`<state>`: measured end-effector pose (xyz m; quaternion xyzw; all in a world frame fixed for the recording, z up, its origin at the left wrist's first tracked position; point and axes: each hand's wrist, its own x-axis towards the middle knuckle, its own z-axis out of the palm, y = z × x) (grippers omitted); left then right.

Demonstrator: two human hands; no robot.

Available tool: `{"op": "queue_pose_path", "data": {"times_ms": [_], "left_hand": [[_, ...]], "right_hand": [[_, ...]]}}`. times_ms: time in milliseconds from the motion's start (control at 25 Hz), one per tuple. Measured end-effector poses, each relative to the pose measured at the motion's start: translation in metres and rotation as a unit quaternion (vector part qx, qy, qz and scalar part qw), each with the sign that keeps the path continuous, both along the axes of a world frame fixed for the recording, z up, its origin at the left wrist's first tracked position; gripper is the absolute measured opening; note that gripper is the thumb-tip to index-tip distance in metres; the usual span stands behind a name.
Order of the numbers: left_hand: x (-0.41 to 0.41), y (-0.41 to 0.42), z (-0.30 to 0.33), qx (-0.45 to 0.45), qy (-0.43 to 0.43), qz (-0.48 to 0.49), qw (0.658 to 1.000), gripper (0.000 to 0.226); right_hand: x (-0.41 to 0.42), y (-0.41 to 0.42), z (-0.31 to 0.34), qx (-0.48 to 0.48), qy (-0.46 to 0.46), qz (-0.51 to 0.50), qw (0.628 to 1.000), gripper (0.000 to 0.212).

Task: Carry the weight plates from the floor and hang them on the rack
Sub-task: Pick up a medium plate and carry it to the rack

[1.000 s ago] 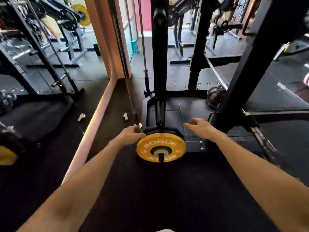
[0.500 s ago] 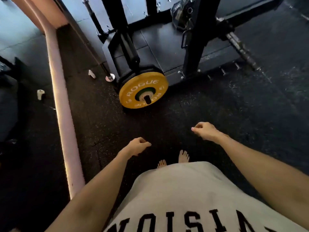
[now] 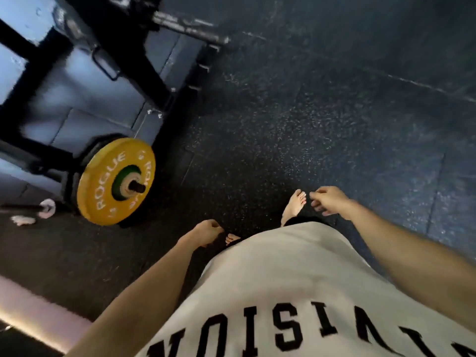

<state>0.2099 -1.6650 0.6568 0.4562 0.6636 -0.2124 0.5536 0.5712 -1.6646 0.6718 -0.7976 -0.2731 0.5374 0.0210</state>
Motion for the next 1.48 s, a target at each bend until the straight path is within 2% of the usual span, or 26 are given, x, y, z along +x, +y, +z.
{"op": "queue_pose_path", "data": {"times_ms": [160,280,400,520,640,880,1080,1240,1480], "left_hand": [[0.065,0.081,-0.003,0.024,0.004,-0.068,0.997,0.011],[0.130,0.142,-0.007,0.043,0.026,-0.081,0.995,0.016],[0.200,0.195,-0.007,0.083,0.027,-0.073,0.994,0.022],[0.254,0.246,-0.004,0.138,0.033,-0.036,0.989,0.025],[0.294,0.302,-0.010,0.109,0.002,0.012,0.994,0.024],[0.342,0.444,-0.039,0.042,-0.019,0.061,0.997,0.033],[0.386,0.617,-0.021,0.093,0.011,-0.045,0.995,0.030],[0.422,0.744,-0.020,0.098,-0.005,-0.005,0.995,0.029],[0.468,0.885,-0.032,0.077,0.014,0.057,0.995,0.026]], "right_hand": [[0.062,-0.008,-0.008,-0.022,-0.006,-0.032,0.999,0.021],[0.124,0.012,-0.009,-0.023,-0.024,-0.033,0.999,0.018],[0.193,0.047,-0.009,-0.024,0.012,-0.112,0.993,0.018],[0.247,0.094,-0.009,-0.021,0.030,-0.139,0.990,0.014],[0.287,0.153,-0.016,-0.030,0.045,-0.140,0.989,0.015],[0.348,0.302,-0.031,-0.062,0.029,-0.120,0.990,0.014],[0.401,0.473,-0.023,-0.015,0.007,-0.121,0.993,0.023],[0.432,0.602,-0.033,0.008,-0.010,-0.105,0.994,0.022],[0.486,0.802,-0.051,-0.031,-0.004,0.006,0.999,0.028]]}}
